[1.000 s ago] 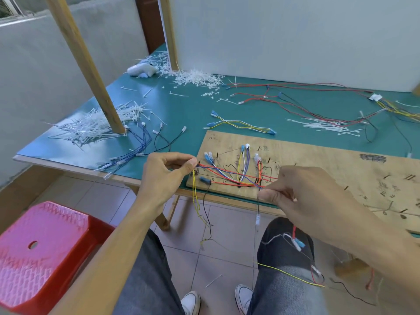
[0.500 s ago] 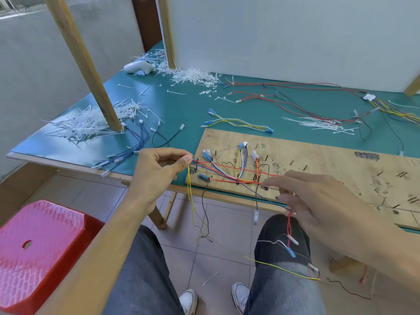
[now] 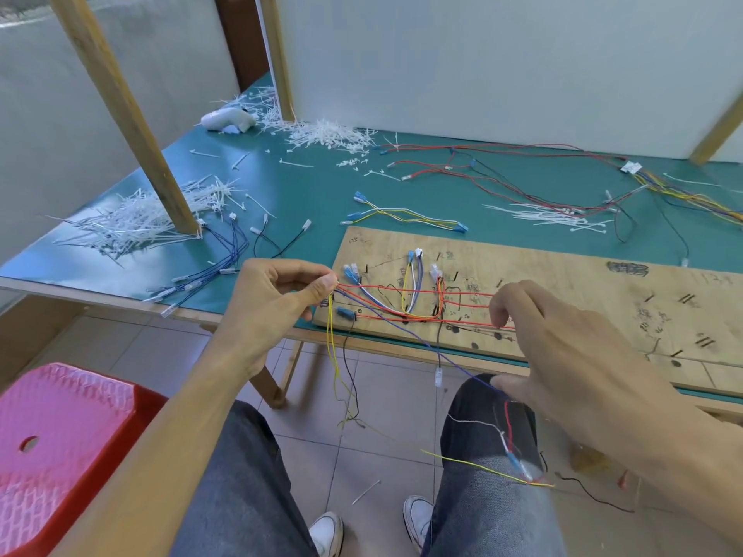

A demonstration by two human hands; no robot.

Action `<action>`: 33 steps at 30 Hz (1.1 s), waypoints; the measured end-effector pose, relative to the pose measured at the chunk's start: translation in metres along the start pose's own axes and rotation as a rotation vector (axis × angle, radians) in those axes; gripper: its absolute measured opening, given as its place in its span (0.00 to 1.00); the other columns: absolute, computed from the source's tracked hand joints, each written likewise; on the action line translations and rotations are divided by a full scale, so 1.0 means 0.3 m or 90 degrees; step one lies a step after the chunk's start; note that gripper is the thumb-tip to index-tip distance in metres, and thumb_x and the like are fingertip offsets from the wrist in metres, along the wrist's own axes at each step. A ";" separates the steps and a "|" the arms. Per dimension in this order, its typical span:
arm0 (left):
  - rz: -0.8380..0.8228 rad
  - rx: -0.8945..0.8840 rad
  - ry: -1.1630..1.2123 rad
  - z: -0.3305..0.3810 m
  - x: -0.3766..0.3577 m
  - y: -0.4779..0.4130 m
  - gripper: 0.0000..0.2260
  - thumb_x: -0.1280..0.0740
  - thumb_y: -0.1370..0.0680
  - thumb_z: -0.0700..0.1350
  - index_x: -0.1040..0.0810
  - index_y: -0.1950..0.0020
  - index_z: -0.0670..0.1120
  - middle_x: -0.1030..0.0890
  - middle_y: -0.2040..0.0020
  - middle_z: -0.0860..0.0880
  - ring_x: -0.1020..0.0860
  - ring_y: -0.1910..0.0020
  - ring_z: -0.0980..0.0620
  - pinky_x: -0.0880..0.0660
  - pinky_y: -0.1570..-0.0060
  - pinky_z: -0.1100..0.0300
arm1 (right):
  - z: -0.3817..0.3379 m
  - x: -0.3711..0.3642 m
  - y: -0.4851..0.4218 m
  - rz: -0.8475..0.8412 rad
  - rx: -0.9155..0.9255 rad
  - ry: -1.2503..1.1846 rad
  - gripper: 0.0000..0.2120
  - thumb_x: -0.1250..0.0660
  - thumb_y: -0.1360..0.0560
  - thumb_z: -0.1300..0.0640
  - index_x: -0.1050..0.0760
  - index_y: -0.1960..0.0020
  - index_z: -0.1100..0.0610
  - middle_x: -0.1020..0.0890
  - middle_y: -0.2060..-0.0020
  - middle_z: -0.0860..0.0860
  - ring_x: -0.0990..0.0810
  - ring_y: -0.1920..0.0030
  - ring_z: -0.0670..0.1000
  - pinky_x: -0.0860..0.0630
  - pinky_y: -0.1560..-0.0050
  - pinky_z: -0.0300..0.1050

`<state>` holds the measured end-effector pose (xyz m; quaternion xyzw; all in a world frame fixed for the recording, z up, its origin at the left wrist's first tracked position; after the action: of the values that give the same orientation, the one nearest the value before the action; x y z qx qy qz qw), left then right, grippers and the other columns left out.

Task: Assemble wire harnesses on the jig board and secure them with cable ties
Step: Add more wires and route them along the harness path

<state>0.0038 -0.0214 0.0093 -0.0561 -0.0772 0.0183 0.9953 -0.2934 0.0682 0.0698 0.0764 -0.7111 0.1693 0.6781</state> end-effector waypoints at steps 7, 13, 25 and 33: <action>0.058 0.004 0.031 0.011 0.017 -0.012 0.02 0.23 0.24 0.41 0.12 0.52 0.46 0.13 0.61 0.48 0.20 0.66 0.56 0.22 0.68 0.63 | -0.020 -0.009 0.018 0.046 0.038 -0.098 0.27 0.19 0.33 0.62 0.34 0.49 0.47 0.30 0.59 0.44 0.27 0.66 0.57 0.24 0.66 0.56; 0.057 0.030 0.002 -0.009 0.026 -0.004 0.02 0.24 0.23 0.40 0.11 0.52 0.46 0.13 0.61 0.47 0.20 0.66 0.56 0.22 0.68 0.63 | 0.046 0.035 0.063 0.321 0.097 -0.012 0.22 0.32 0.37 0.81 0.21 0.53 0.59 0.25 0.60 0.54 0.26 0.62 0.61 0.27 0.74 0.54; 0.084 0.057 -0.070 -0.070 0.012 -0.011 0.02 0.22 0.24 0.44 0.11 0.54 0.51 0.13 0.62 0.50 0.20 0.67 0.58 0.24 0.69 0.61 | 0.423 0.059 0.060 0.178 -0.146 -0.509 0.24 0.27 0.24 0.33 0.18 0.42 0.52 0.17 0.66 0.54 0.28 0.81 0.54 0.28 0.75 0.38; 0.115 0.059 -0.114 -0.076 0.014 -0.010 0.03 0.22 0.24 0.45 0.11 0.56 0.52 0.14 0.64 0.53 0.24 0.73 0.58 0.26 0.70 0.63 | 0.620 -0.046 0.119 0.077 -0.133 -0.215 0.20 0.24 0.26 0.34 0.17 0.42 0.45 0.21 0.63 0.46 0.23 0.67 0.46 0.34 0.68 0.34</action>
<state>0.0115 -0.0268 -0.0121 -0.0149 -0.1591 0.1160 0.9803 -0.4791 0.0357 0.0471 -0.0099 -0.8317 0.1200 0.5421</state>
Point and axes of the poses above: each hand's wrist, its own y-axis away from the middle knuckle, its own x-axis out of the back of the hand, z = x × y, the point moved 7 cm from there along -y, towards the middle knuckle
